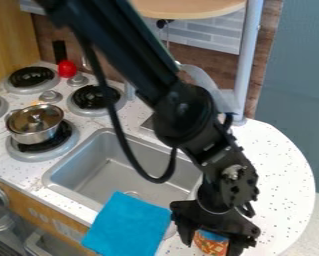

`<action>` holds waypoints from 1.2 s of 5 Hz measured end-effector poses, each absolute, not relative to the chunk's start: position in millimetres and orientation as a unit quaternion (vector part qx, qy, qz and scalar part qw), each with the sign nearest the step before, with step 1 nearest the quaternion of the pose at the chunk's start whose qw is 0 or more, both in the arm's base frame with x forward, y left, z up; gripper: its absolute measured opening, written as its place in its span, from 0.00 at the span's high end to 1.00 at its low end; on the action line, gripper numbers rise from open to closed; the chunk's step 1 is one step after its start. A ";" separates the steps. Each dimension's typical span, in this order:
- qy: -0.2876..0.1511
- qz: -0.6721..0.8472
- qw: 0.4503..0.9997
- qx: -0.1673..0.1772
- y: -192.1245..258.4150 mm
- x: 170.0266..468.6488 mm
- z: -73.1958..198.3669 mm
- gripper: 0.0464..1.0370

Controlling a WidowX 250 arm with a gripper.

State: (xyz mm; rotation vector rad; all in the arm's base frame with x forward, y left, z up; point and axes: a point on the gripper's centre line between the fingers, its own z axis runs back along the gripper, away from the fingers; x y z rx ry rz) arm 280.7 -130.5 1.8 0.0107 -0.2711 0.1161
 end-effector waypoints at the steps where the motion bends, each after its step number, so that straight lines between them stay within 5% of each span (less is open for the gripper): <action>1: -0.134 0.067 0.989 0.018 -135.5 293.1 -1.5 0.04; 6: -0.146 0.156 0.976 0.041 -119.5 352.5 5.3 0.04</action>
